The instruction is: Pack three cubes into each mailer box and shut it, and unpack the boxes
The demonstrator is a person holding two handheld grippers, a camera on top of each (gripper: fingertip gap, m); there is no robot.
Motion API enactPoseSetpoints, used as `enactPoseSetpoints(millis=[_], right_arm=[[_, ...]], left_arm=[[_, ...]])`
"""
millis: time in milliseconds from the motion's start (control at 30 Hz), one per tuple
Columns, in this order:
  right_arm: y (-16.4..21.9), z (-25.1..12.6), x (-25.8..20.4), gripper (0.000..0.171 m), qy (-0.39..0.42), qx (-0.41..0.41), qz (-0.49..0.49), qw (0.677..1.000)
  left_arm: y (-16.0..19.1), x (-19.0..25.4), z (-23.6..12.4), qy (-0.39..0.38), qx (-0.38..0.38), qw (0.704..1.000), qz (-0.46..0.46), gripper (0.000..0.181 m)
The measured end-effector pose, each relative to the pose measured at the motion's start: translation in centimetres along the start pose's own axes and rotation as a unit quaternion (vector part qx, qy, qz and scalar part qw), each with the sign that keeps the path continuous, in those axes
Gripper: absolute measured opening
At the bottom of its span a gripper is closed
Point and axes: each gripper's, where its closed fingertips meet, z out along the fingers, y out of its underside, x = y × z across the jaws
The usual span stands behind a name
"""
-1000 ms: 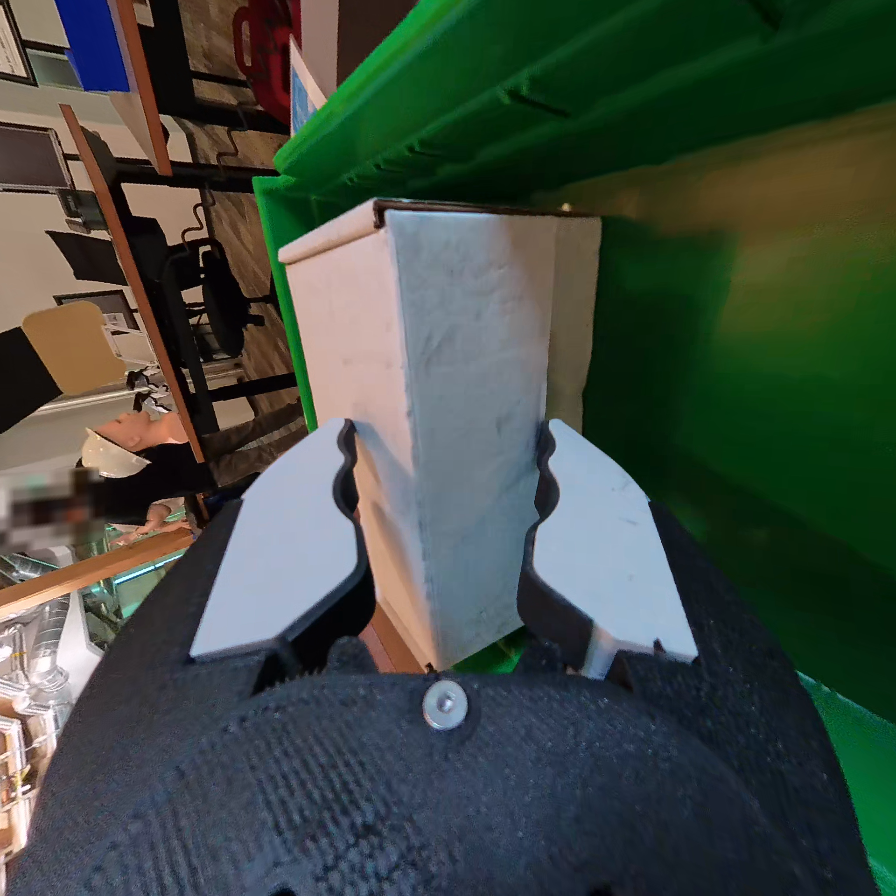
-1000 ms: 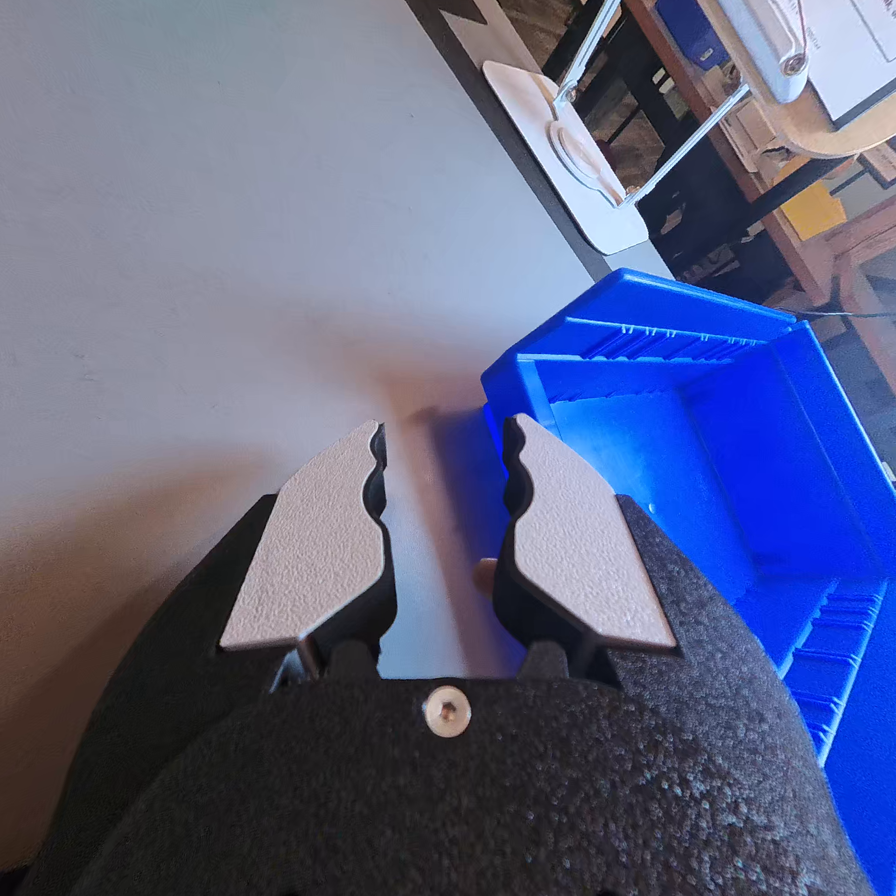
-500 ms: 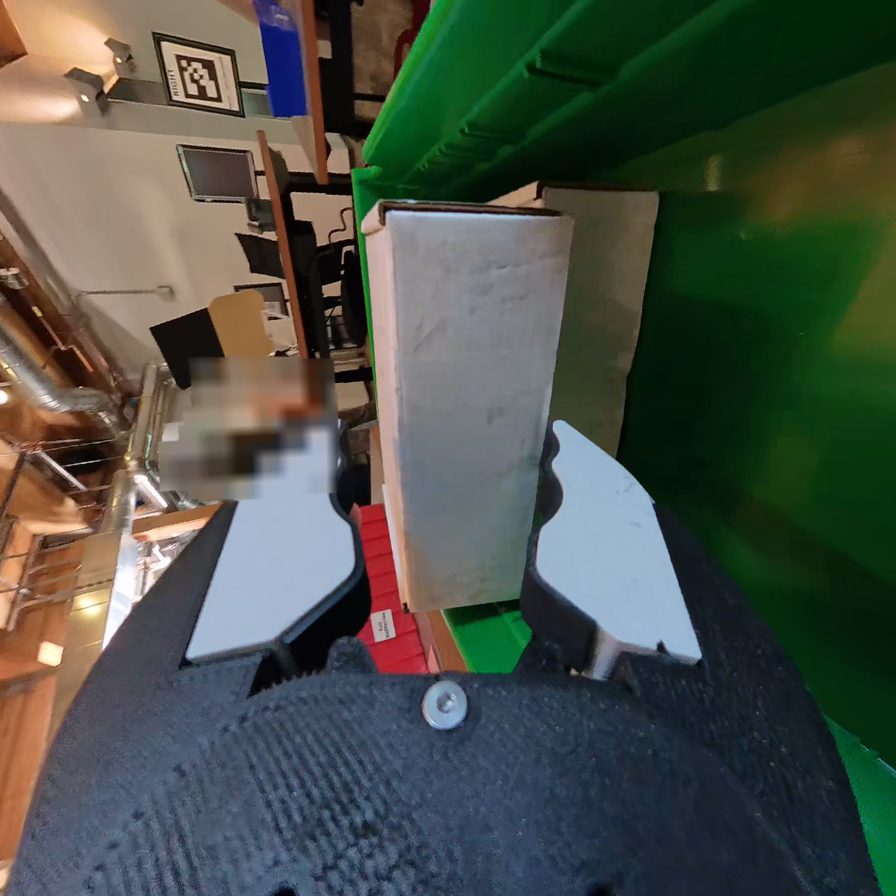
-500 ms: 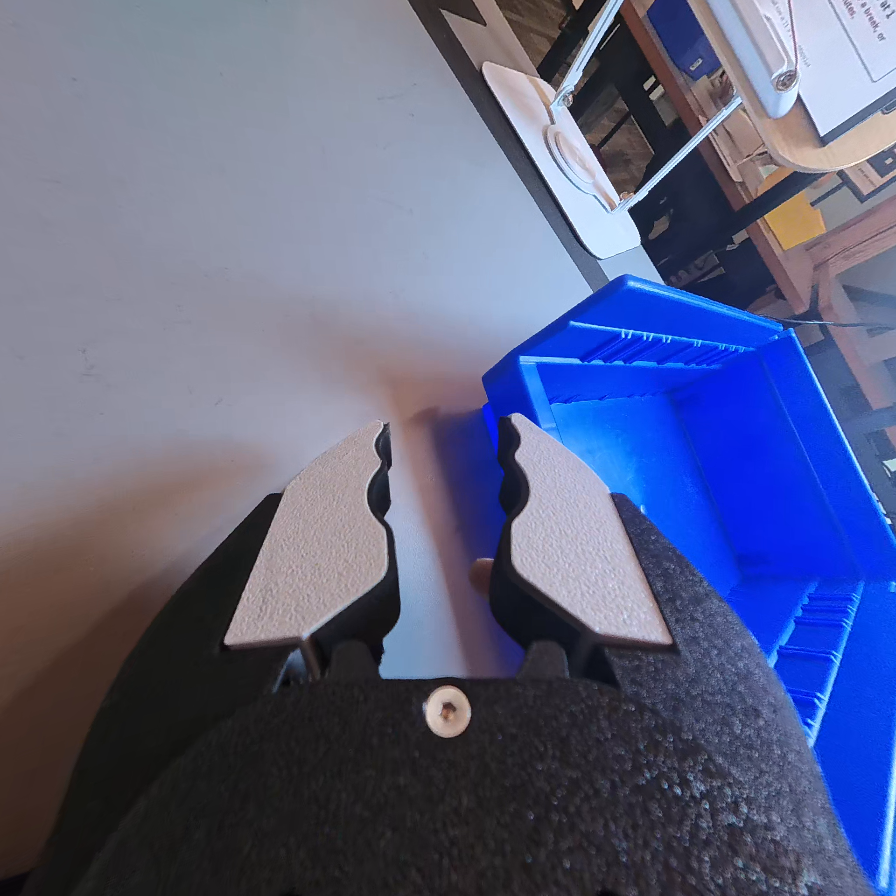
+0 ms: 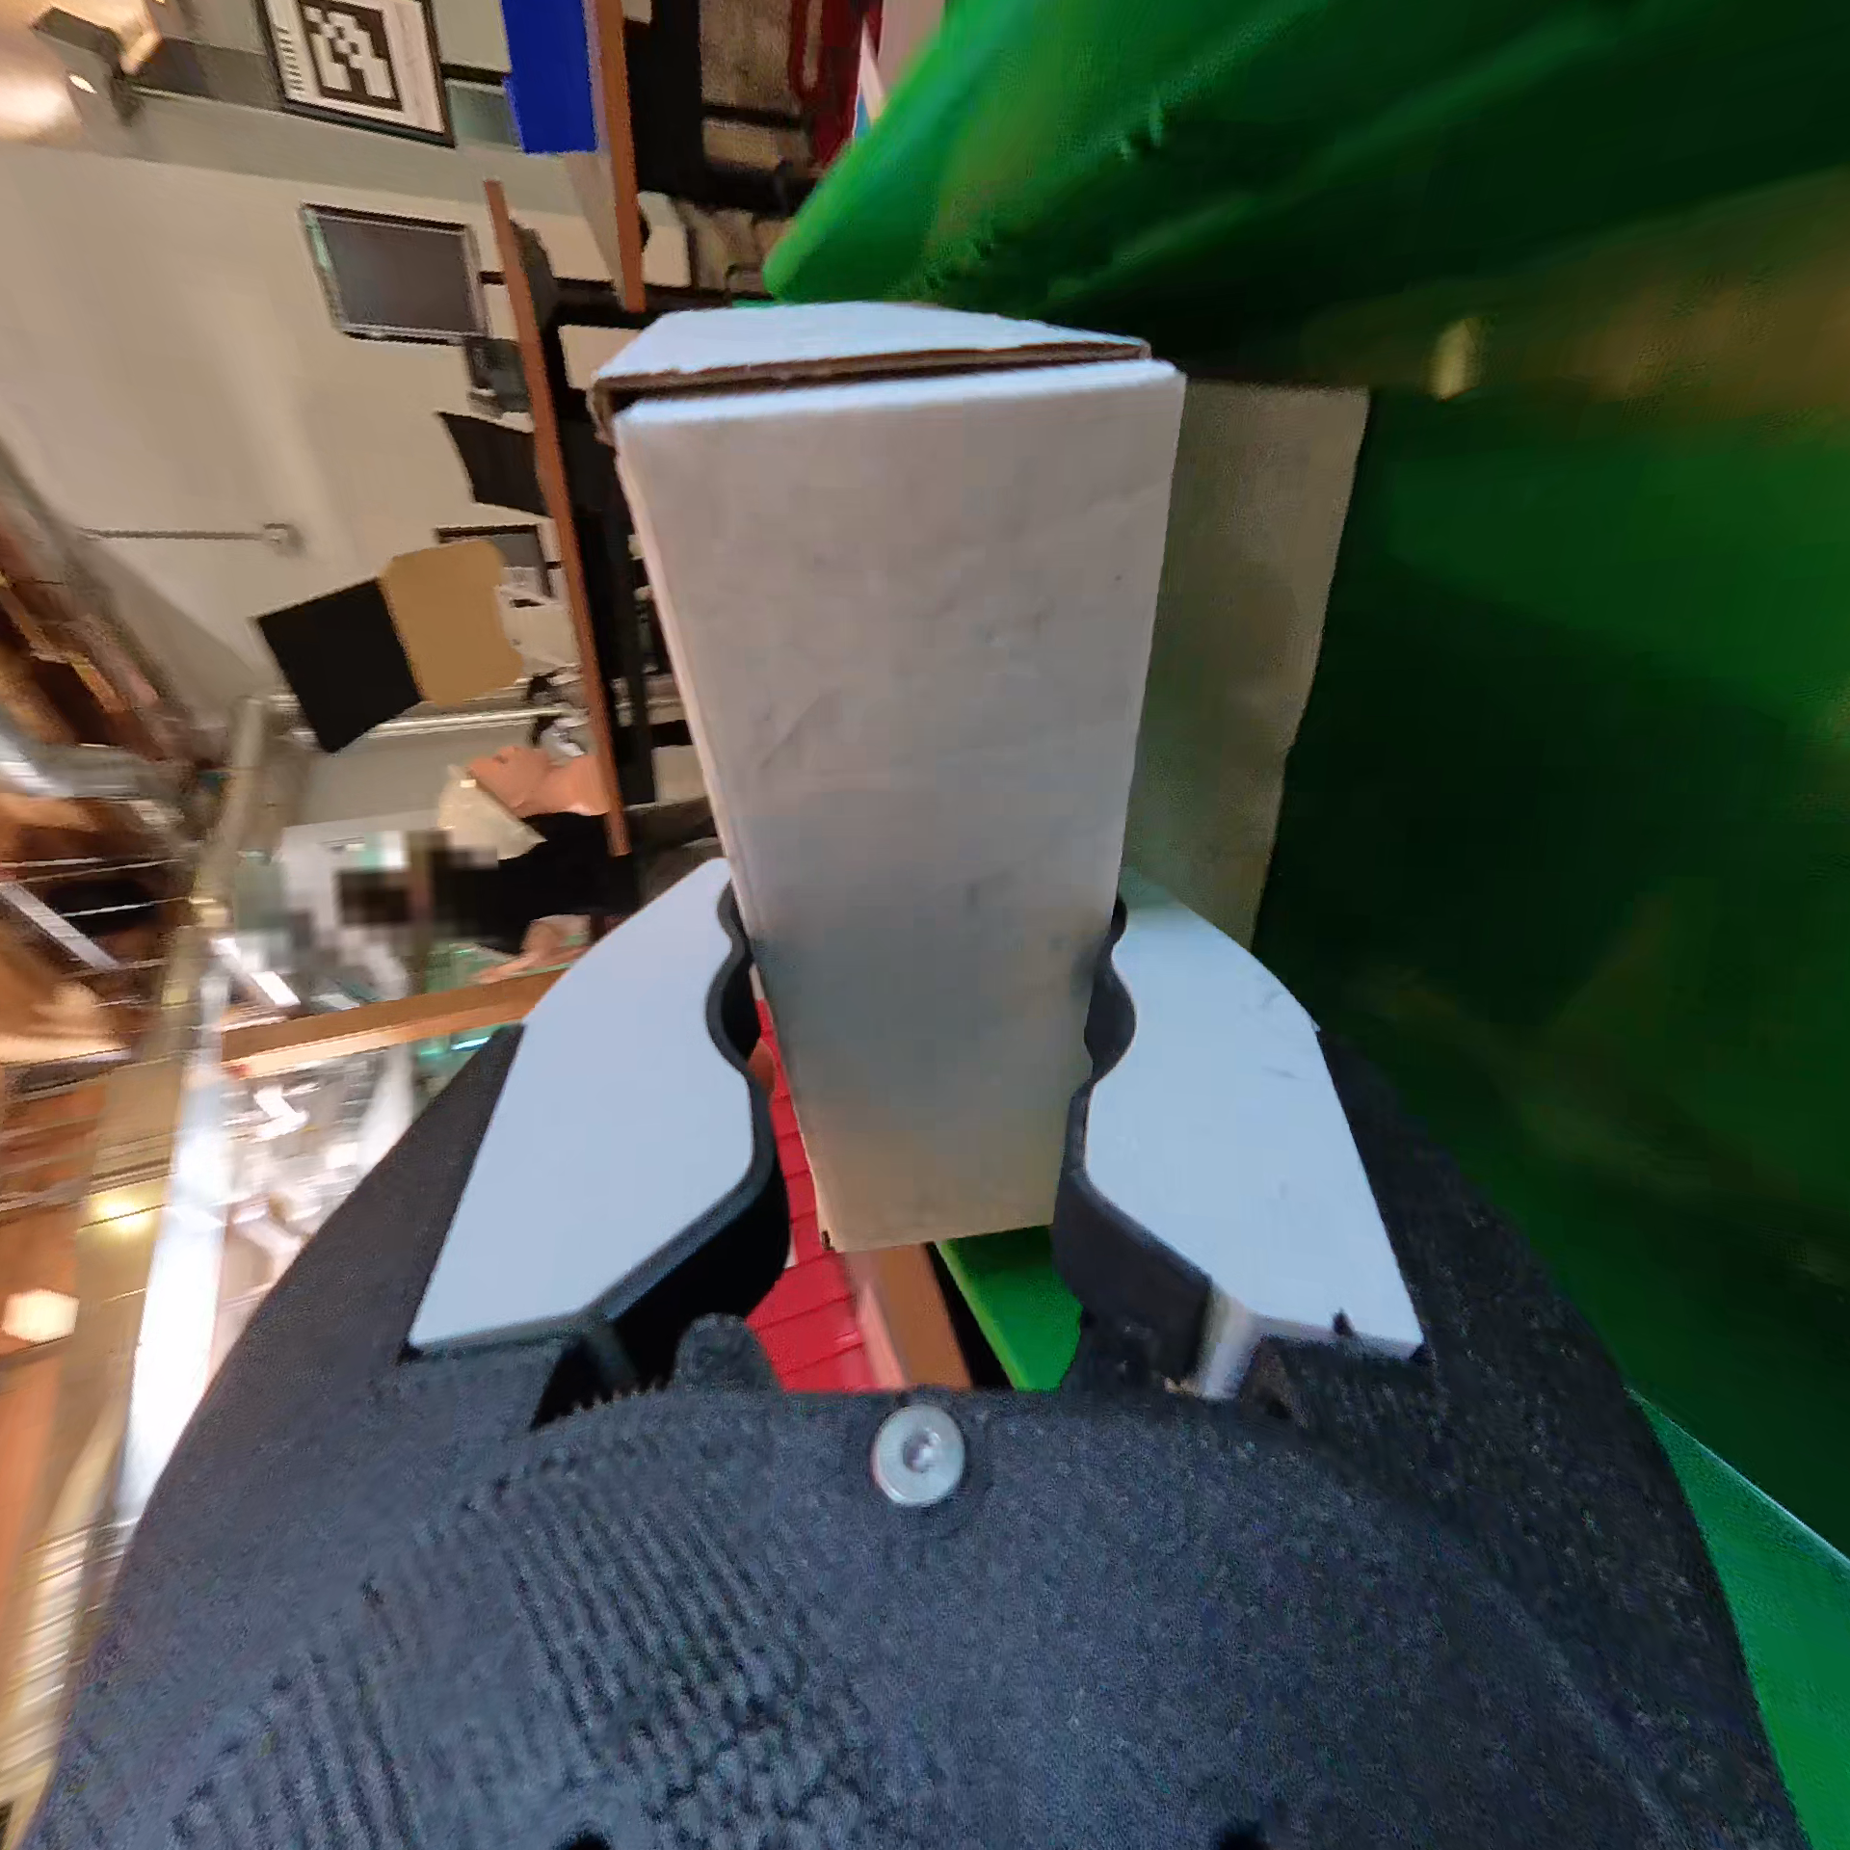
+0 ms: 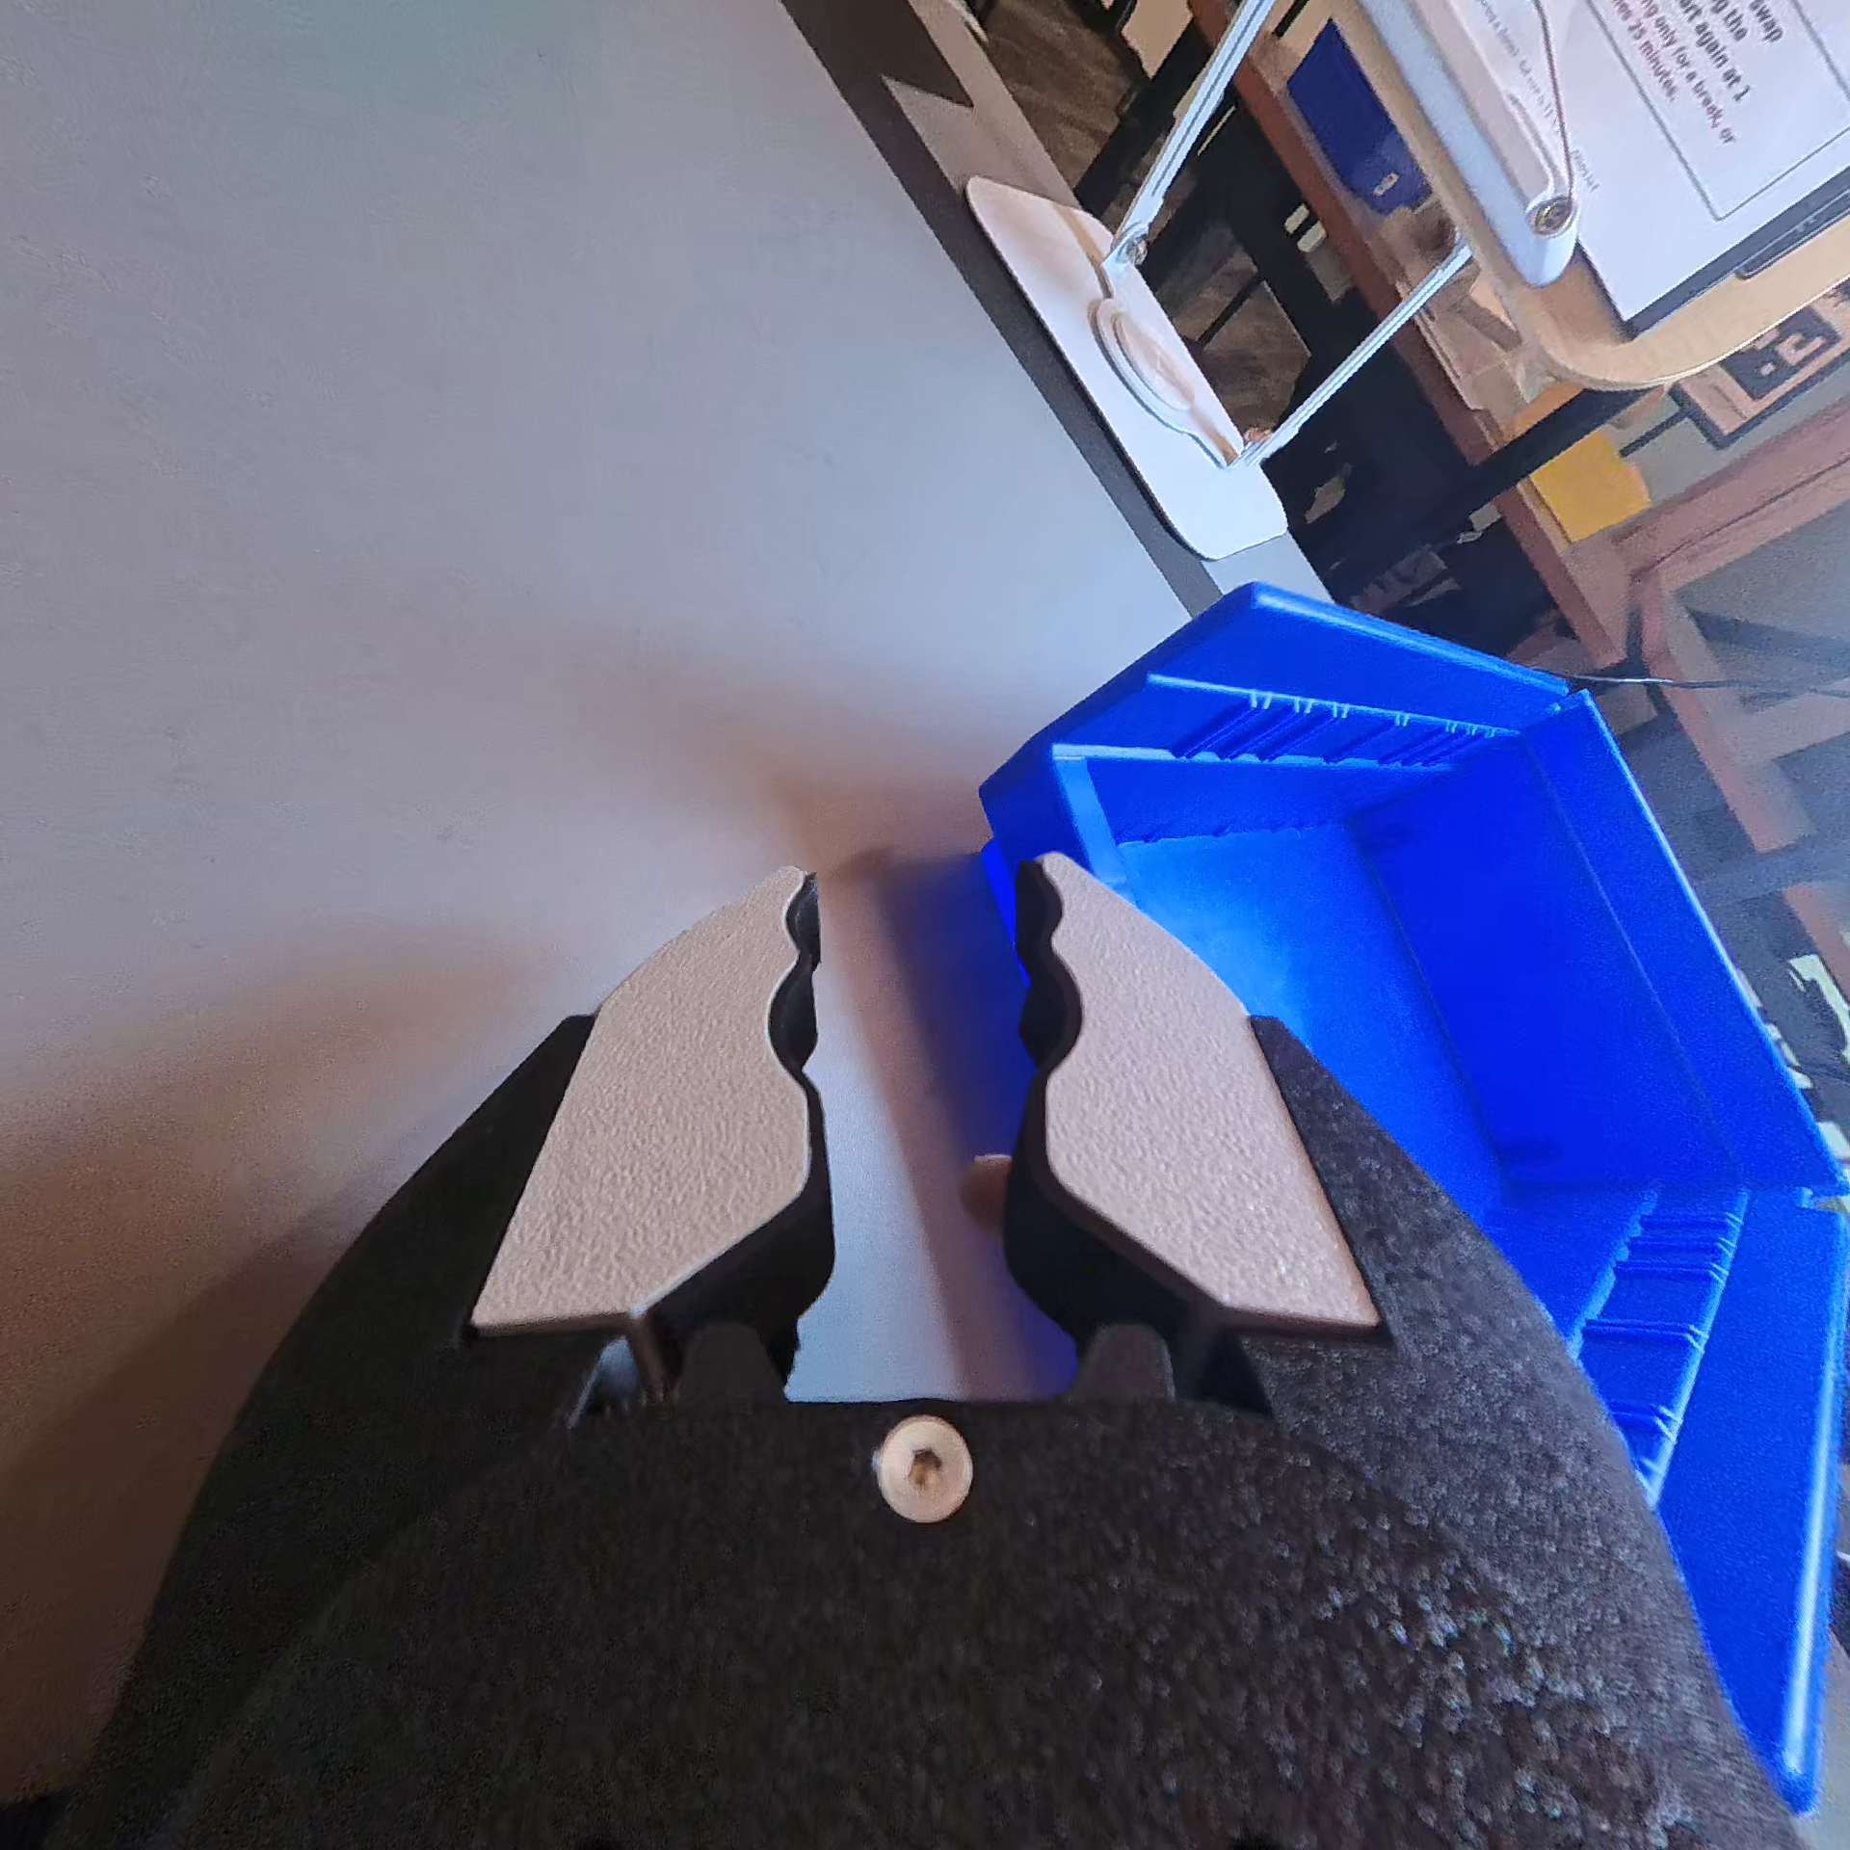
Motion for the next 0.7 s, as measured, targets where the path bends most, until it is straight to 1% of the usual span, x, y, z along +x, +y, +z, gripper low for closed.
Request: enactPoseSetpoints(millis=[67, 167, 233, 333, 467, 567, 633, 700], right_arm=[[-0.7, -0.1, -0.2, 0.038, -0.011, 0.019, 0.008, 1.0], [-2.9, -0.6, -0.8, 0.039, -0.031, 0.07, -0.002, 0.997], [-4.7, -1.1, -1.4, 0.04, -0.049, 0.103, -0.017, 0.993], [-7.9, -2.0, -2.0, 0.043, -0.07, 0.146, -0.033, 0.986], [-13.1, -3.9, -2.6, 0.051, -0.093, 0.213, -0.058, 0.971], [-16.4, -5.0, -3.9, 0.064, -0.113, 0.241, -0.085, 0.96], [-17.9, -5.4, -5.2, 0.068, -0.122, 0.26, -0.106, 0.952], [-18.0, -4.9, -7.0, 0.072, -0.138, 0.249, -0.14, 0.948]], left_arm=[[-0.9, -0.7, -2.4, 0.048, 0.039, 0.997, -0.049, 0.065], [-2.8, -1.6, -7.2, 0.129, 0.103, 0.982, -0.091, 0.065], [-4.2, -2.3, -10.8, 0.162, 0.139, 0.973, -0.092, 0.065], [-6.3, -2.4, -15.8, 0.208, 0.181, 0.959, -0.068, 0.064], [-9.6, 0.8, -21.5, 0.313, 0.226, 0.922, -0.02, 0.065], [-12.1, 4.3, -24.6, 0.376, 0.247, 0.892, 0.03, 0.065], [-13.8, 6.8, -26.2, 0.412, 0.258, 0.871, 0.062, 0.064], [-15.3, 9.0, -27.3, 0.438, 0.272, 0.852, 0.091, 0.064]])
